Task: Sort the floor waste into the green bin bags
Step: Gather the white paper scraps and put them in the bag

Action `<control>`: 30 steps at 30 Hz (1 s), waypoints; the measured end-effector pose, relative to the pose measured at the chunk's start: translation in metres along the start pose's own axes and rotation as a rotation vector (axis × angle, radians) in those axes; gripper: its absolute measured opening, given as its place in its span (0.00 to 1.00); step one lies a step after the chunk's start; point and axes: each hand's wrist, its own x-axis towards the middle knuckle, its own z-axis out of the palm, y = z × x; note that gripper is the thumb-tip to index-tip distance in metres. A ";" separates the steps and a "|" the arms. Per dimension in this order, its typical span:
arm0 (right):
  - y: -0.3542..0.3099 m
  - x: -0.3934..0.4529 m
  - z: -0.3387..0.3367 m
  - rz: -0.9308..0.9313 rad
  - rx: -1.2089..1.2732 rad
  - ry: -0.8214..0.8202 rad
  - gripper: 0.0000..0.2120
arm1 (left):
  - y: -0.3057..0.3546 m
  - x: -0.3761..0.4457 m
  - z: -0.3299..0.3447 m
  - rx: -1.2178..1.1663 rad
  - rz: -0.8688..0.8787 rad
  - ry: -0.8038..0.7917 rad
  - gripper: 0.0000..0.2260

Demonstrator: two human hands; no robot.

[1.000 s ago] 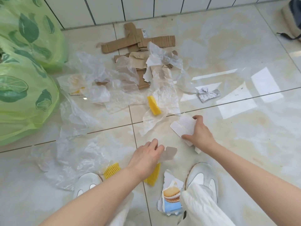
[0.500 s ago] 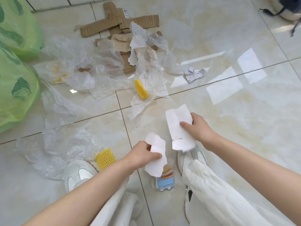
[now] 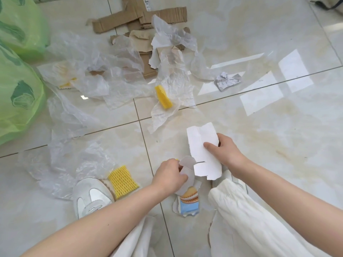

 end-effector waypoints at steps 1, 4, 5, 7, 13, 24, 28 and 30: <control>0.000 0.000 -0.002 -0.009 0.009 -0.002 0.12 | -0.001 0.001 0.000 -0.003 0.004 0.000 0.04; -0.001 -0.002 -0.007 -0.033 0.061 0.015 0.11 | -0.001 0.004 -0.006 -0.051 0.016 0.051 0.06; -0.002 -0.002 -0.009 -0.046 0.089 0.035 0.10 | 0.000 0.005 -0.012 -0.094 0.024 0.116 0.07; -0.004 -0.001 -0.016 -0.090 0.166 0.107 0.09 | 0.005 0.009 -0.033 -0.221 0.035 0.337 0.06; -0.016 0.002 -0.032 -0.231 0.078 0.148 0.05 | -0.003 0.018 -0.073 -0.400 0.009 0.644 0.08; -0.017 0.012 0.039 -0.464 -0.584 -0.229 0.14 | -0.018 0.021 -0.074 -0.735 -0.182 0.555 0.08; -0.018 0.017 0.045 -0.433 -0.605 -0.151 0.12 | -0.022 0.023 -0.075 -0.781 -0.206 0.556 0.07; -0.020 0.018 0.045 -0.426 -0.566 -0.134 0.06 | -0.026 0.023 -0.081 -0.814 -0.208 0.585 0.07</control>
